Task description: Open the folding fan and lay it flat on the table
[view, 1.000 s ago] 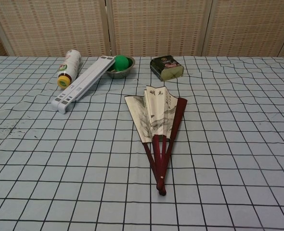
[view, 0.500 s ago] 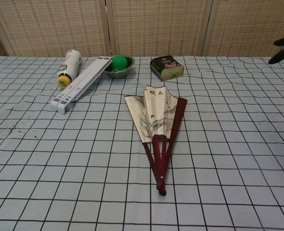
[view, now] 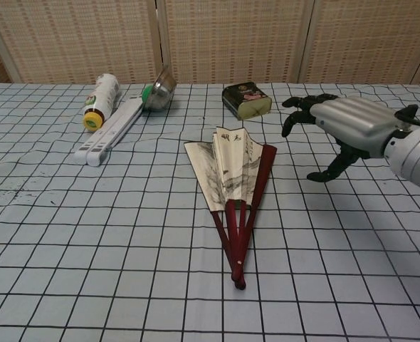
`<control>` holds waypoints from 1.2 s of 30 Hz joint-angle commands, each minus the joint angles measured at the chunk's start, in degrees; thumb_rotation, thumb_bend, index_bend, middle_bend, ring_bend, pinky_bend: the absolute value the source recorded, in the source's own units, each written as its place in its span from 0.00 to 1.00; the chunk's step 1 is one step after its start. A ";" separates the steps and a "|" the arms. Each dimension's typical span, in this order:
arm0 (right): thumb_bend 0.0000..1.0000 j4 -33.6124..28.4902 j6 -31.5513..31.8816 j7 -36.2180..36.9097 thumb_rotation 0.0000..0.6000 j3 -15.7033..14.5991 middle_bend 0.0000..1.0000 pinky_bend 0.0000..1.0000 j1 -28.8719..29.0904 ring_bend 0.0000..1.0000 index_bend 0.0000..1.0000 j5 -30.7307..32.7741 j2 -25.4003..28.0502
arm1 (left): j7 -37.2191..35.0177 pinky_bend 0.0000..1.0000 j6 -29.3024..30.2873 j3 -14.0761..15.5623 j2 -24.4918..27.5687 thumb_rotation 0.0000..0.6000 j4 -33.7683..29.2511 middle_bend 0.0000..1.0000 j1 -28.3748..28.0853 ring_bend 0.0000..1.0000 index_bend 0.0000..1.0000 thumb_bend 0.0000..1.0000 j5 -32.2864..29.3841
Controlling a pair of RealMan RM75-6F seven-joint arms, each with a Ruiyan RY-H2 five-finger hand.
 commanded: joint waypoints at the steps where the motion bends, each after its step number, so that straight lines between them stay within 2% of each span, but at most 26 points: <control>1: 0.15 3.76 -1.44 1.47 1.00 -0.62 0.00 0.00 2.06 0.00 0.29 1.34 -3.38 | -0.20 0.10 -0.57 -0.16 0.00 1.00 0.30 0.00 -0.36 0.00 0.00 0.42 -0.67; 10: 0.18 11.78 -1.30 3.53 1.00 -1.84 0.00 0.00 5.41 0.00 0.33 1.01 -10.14 | -0.71 0.10 -0.77 -0.11 0.12 1.00 0.81 0.00 -0.69 0.00 0.00 0.42 -1.45; 19: 0.20 16.35 -2.37 2.79 1.00 -2.09 0.00 0.00 8.00 0.00 0.35 2.40 -14.12 | -0.57 0.10 -0.47 -0.04 0.51 1.00 0.40 0.00 -0.72 0.00 0.00 0.42 -2.04; 27: 0.38 18.59 -2.55 2.48 1.00 -2.91 0.00 0.00 9.08 0.00 0.39 2.21 -15.66 | -0.69 0.10 -0.34 0.14 0.66 1.00 0.42 0.00 -0.66 0.00 0.00 0.42 -2.25; 32: 0.67 19.89 -0.98 2.18 1.00 -3.81 0.00 0.00 9.51 0.00 0.52 0.98 -16.55 | -0.74 0.10 -0.31 0.11 1.05 1.00 0.26 0.00 -0.64 0.00 0.00 0.42 -2.70; 36: 0.73 18.39 1.30 4.67 1.00 -3.94 0.03 0.00 9.14 0.00 0.61 -0.14 -15.98 | -0.89 0.10 -0.24 0.22 1.21 1.00 0.10 0.00 -0.62 0.00 0.00 0.43 -2.74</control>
